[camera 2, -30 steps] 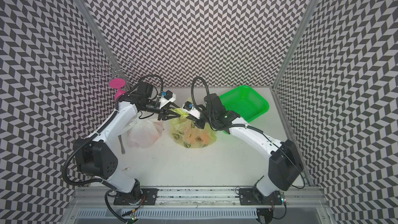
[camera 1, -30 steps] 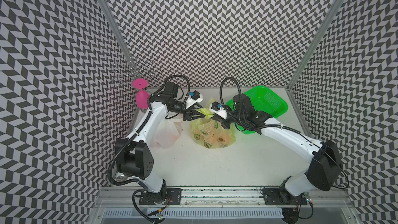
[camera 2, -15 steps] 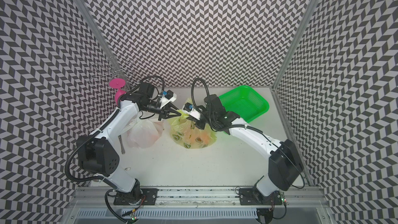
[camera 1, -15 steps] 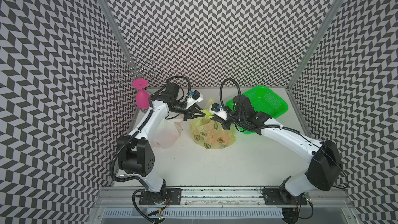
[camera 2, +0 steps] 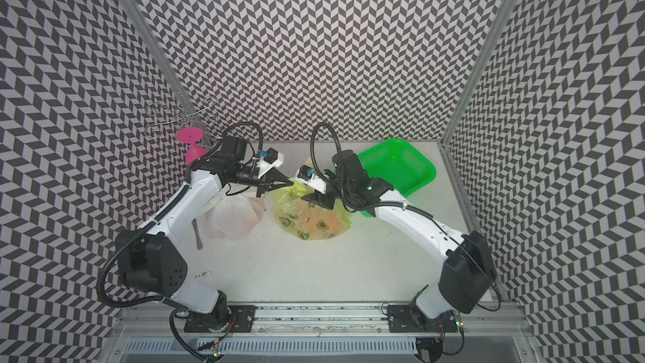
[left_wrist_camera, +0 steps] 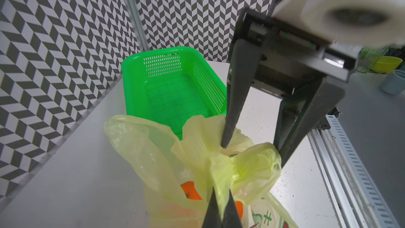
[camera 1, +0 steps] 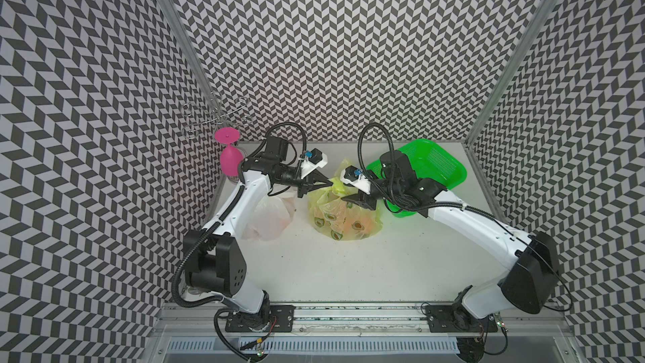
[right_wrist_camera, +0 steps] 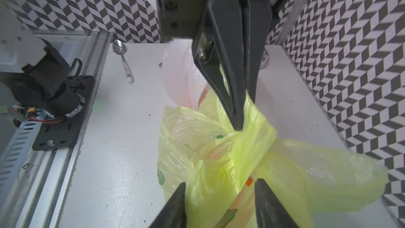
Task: Place the oranges into plastic bags & tie knots
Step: Tie the plastic bag at the center of the board.
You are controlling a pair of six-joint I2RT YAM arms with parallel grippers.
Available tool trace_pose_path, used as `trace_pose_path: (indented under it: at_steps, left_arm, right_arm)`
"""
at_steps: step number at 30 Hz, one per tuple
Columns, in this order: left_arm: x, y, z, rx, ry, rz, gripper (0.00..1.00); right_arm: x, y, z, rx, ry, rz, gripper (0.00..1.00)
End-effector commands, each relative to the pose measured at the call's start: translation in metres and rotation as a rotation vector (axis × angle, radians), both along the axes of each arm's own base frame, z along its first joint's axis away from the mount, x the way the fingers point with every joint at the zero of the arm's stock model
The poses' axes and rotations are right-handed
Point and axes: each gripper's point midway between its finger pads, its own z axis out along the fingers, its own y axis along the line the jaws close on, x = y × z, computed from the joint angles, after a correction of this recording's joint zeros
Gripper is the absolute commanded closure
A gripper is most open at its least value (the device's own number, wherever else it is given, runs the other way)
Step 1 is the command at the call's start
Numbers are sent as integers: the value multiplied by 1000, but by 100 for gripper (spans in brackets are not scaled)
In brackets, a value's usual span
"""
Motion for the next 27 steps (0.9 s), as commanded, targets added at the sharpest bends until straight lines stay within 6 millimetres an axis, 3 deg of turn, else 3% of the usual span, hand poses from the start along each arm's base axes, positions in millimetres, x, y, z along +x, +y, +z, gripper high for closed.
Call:
trace_pose_path:
  at_steps: [1, 6, 18, 27]
  left_arm:
    - [-11, -2, 29, -64, -188, -34, 100]
    - [-27, -1, 34, -102, -301, -68, 100]
    - [-33, -1, 29, -96, -330, -78, 100]
    - [-36, -3, 27, -89, -333, -88, 100]
  right_arm:
    - [-25, -8, 57, 94, -47, 119, 39]
    - [-15, -21, 83, 219, 44, 164, 35]
    - [-17, 13, 26, 113, 131, 209, 33]
    - [-1, 27, 4, 10, 108, 197, 37]
